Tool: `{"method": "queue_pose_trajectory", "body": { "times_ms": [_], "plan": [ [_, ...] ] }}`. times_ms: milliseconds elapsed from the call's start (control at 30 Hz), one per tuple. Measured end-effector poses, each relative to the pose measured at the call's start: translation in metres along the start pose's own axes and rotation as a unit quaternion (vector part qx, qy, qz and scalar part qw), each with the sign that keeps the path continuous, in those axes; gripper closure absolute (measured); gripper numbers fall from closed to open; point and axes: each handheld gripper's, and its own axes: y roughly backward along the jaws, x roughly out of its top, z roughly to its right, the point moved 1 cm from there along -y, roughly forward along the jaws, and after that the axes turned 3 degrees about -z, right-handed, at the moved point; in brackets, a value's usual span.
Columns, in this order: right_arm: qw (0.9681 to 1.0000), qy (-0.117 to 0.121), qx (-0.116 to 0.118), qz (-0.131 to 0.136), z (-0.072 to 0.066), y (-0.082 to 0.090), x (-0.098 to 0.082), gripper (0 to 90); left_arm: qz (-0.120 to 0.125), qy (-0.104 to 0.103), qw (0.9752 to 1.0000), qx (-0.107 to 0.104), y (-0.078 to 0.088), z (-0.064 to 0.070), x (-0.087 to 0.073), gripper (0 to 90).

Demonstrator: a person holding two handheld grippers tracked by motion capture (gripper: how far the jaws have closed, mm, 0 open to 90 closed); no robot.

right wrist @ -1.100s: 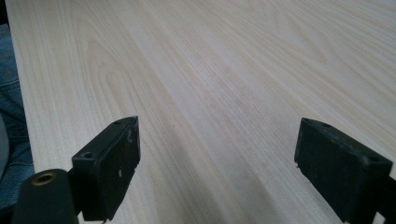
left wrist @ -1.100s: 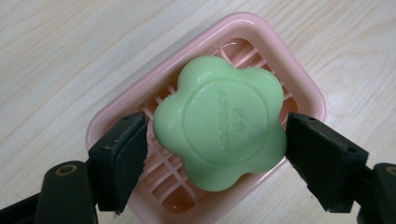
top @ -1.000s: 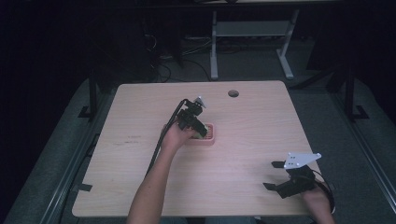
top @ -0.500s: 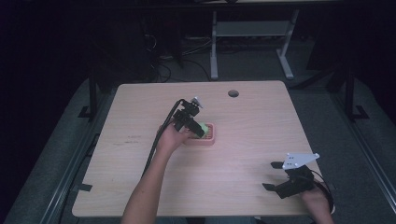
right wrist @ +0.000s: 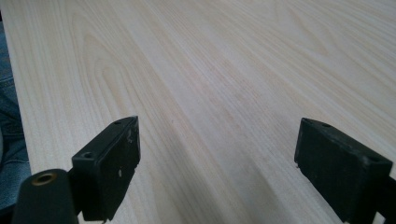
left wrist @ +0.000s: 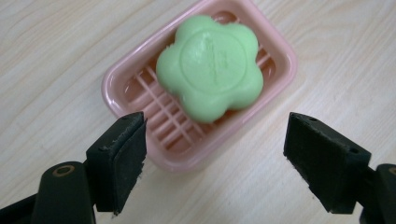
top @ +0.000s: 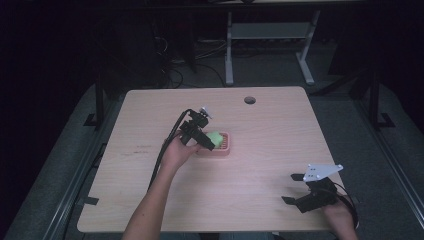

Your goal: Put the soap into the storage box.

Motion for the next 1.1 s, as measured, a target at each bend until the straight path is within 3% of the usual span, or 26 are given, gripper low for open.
{"method": "queue_pose_trajectory", "body": {
  "times_ms": [1100],
  "plan": [
    [0.9997, -0.013, -0.019, 0.003, 0.005, 0.002, -0.002, 13.8, 0.025, -0.009, 0.9994, -0.021, 0.025, 0.008, -0.059, 20.4]
  ]
}}
